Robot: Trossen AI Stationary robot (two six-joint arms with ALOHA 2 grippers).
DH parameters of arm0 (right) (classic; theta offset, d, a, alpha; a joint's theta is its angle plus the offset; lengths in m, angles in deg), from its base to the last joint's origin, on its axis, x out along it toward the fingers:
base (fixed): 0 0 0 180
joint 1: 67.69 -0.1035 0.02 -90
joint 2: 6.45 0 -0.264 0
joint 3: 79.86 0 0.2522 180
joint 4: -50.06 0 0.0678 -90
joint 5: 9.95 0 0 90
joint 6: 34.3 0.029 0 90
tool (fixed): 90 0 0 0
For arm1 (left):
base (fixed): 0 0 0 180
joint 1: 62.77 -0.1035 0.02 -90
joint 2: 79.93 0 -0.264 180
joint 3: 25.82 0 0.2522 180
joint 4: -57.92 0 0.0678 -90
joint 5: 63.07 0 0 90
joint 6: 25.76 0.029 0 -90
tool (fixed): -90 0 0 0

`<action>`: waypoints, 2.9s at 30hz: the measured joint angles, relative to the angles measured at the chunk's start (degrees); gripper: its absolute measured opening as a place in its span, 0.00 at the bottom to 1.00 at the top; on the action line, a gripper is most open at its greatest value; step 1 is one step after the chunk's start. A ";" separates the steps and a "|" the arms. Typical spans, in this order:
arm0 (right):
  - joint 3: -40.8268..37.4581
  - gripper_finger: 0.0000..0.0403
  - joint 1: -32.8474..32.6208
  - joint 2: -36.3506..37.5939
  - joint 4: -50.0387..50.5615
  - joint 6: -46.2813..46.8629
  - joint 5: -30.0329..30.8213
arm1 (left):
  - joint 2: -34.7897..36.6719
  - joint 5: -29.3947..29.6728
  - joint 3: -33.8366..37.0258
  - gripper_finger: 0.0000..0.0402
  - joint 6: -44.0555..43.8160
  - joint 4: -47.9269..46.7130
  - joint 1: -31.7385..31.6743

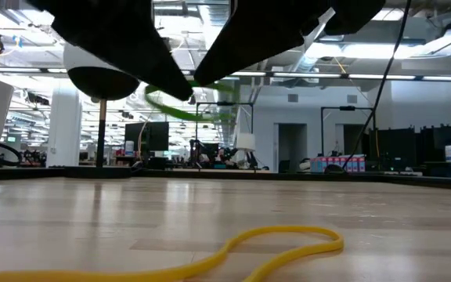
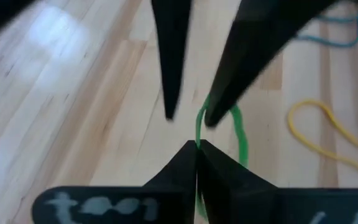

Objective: Pick and place items into bin
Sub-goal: Put the green rubber band into the bin, then put the yellow rubber band into the bin

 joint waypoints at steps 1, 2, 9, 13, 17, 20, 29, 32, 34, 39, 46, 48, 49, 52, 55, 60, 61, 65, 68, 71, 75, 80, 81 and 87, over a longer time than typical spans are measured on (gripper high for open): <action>0.00 0.22 0.01 0.00 0.28 0.04 0.01 | 0.00 -0.97 -0.02 0.00 -0.42 -0.95 0.24; 0.00 0.23 0.01 0.00 0.64 0.08 0.02 | 0.00 -2.55 -0.02 0.00 -0.46 -1.89 0.49; 0.00 0.30 0.21 0.00 3.41 0.21 -0.15 | 0.11 -11.42 -6.17 0.00 -4.93 -16.65 5.93; 0.00 0.32 1.19 0.00 5.36 4.06 -4.21 | 0.24 -11.76 -14.91 0.00 -12.88 -25.78 9.77; 0.00 0.32 2.78 0.00 7.04 7.94 -8.48 | 0.48 -13.11 -22.75 0.00 -23.57 -34.71 13.94; 0.00 0.31 3.75 0.00 8.21 9.85 -9.28 | 0.46 -15.55 -24.48 0.00 -34.86 -40.26 16.52; 0.02 0.30 3.88 -0.30 9.59 7.69 -10.45 | 0.33 -25.37 -17.64 0.02 -47.24 -45.07 17.21; 0.02 0.31 2.94 -0.44 9.70 3.77 -10.46 | 0.33 -25.39 -15.45 0.05 -47.92 -45.55 16.22; 0.02 0.31 2.29 -0.42 9.63 3.16 -10.75 | 0.31 -25.45 -14.16 0.09 -48.06 -45.40 15.49; 0.02 0.31 1.40 -0.42 10.02 5.42 -12.65 | 0.15 -27.38 -12.87 0.19 -47.68 -45.44 13.45; -2.46 0.31 2.56 -0.44 8.16 11.26 -25.14 | 0.13 -25.24 -12.90 0.27 -45.24 -43.91 10.43; -3.23 0.31 2.61 -0.48 7.62 13.21 -27.07 | 0.13 -25.33 -12.90 0.27 -42.90 -42.78 9.42; -3.48 0.31 2.60 -0.47 6.82 13.76 -27.88 | 0.13 -25.34 -12.90 0.27 -41.02 -42.33 8.93; -4.50 0.31 2.37 -0.46 3.89 13.89 -29.31 | 0.13 -24.50 -12.90 0.27 -35.39 -41.01 7.58; -5.00 0.31 1.81 -0.46 1.50 13.76 -29.74 | 0.13 -22.39 -12.90 0.27 -31.04 -39.57 6.17; -5.07 0.31 1.29 -0.46 1.24 16.98 -30.21 | 0.11 -16.76 -12.90 0.27 -25.62 -37.88 4.27; -5.18 0.31 1.08 -0.46 0.84 17.39 -30.18 | 0.11 -15.75 -12.90 0.27 -25.46 -37.49 3.92; -6.55 0.31 0.54 -0.46 -2.83 18.69 -30.21 | 0.09 -16.32 -13.26 0.27 -24.78 -37.80 3.14; -6.99 0.31 -0.16 -0.46 -4.43 21.01 -30.25 | 0.09 -15.43 -13.46 0.27 -22.74 -37.17 3.27; -7.53 0.31 -0.73 -0.46 -4.21 23.85 -29.26 | 0.07 -10.77 -13.46 0.27 -22.00 -36.38 3.57; -8.54 0.31 -2.01 -0.44 -5.74 26.80 -25.91 | 0.07 -5.05 -13.46 0.27 -23.20 -34.65 3.62; -11.40 0.30 -3.74 -0.44 -8.44 31.70 -21.25 | 0.07 0.61 -13.46 0.27 -20.04 -28.49 3.62; -11.64 0.30 -4.02 -0.44 -8.10 33.29 -19.63 | 0.07 0.99 -13.46 0.27 -19.12 -27.10 3.62; -12.04 0.30 -5.84 -0.44 -8.37 40.03 -13.95 | 0.07 3.41 -13.46 0.27 -16.35 -21.73 3.60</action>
